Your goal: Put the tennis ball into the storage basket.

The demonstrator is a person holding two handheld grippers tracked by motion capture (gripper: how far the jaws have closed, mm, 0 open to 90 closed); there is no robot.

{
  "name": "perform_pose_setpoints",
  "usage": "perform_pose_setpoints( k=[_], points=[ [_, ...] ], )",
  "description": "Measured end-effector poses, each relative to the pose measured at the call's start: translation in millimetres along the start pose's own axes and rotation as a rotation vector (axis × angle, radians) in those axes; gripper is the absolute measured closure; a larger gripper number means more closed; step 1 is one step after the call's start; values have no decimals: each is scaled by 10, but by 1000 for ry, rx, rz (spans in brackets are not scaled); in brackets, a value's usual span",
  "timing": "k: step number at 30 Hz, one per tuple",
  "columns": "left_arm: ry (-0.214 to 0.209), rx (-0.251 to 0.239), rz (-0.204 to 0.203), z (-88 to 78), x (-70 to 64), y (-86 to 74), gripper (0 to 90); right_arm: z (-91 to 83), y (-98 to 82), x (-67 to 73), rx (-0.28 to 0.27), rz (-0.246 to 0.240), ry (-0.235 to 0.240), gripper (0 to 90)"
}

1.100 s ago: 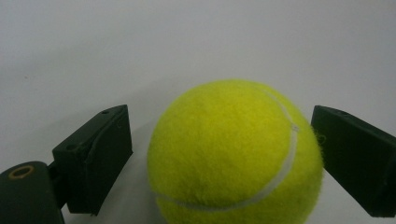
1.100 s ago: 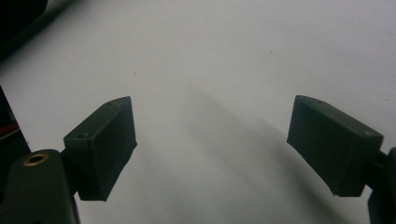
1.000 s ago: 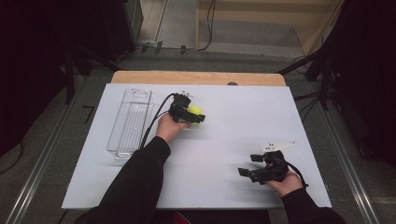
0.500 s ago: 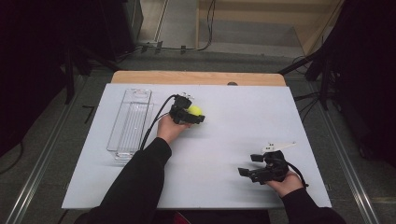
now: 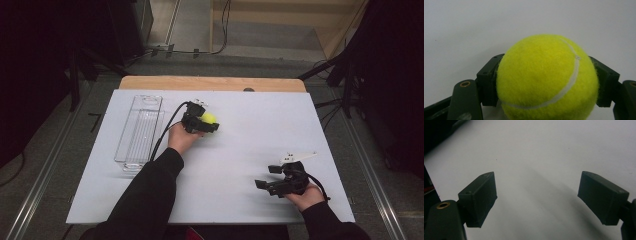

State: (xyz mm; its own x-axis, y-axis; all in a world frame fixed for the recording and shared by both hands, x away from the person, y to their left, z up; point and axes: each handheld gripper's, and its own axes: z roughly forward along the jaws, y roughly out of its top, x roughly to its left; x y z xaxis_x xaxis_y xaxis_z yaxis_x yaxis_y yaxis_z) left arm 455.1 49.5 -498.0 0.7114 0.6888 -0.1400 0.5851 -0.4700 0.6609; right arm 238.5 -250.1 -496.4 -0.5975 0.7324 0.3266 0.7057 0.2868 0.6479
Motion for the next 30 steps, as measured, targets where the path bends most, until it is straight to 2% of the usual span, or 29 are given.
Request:
perform_pose_setpoints(
  k=[3,6,10,12,19,25,29,30],
  points=[
    [10,8,14,-15,-16,5,267,-2,1,1,-1,4,0,135],
    [-1,6,3,-42,-21,12,267,-1,1,0,-1,1,1,135],
    [-11,10,12,-83,-49,8,266,2,0,3,2,-1,2,135],
    [-34,13,6,-117,-72,5,266,5,-1,1,1,-2,3,135],
    [-56,21,6,-182,-144,2,266,3,-1,4,-1,1,1,135],
    [-83,28,10,-281,-174,-17,266,8,-3,-8,-1,6,-1,135],
    [-95,30,-1,-361,-187,-39,266,19,1,-16,2,7,0,135],
    [-95,38,9,-397,-197,-49,266,17,-1,-15,1,5,-1,135]
  ],
)
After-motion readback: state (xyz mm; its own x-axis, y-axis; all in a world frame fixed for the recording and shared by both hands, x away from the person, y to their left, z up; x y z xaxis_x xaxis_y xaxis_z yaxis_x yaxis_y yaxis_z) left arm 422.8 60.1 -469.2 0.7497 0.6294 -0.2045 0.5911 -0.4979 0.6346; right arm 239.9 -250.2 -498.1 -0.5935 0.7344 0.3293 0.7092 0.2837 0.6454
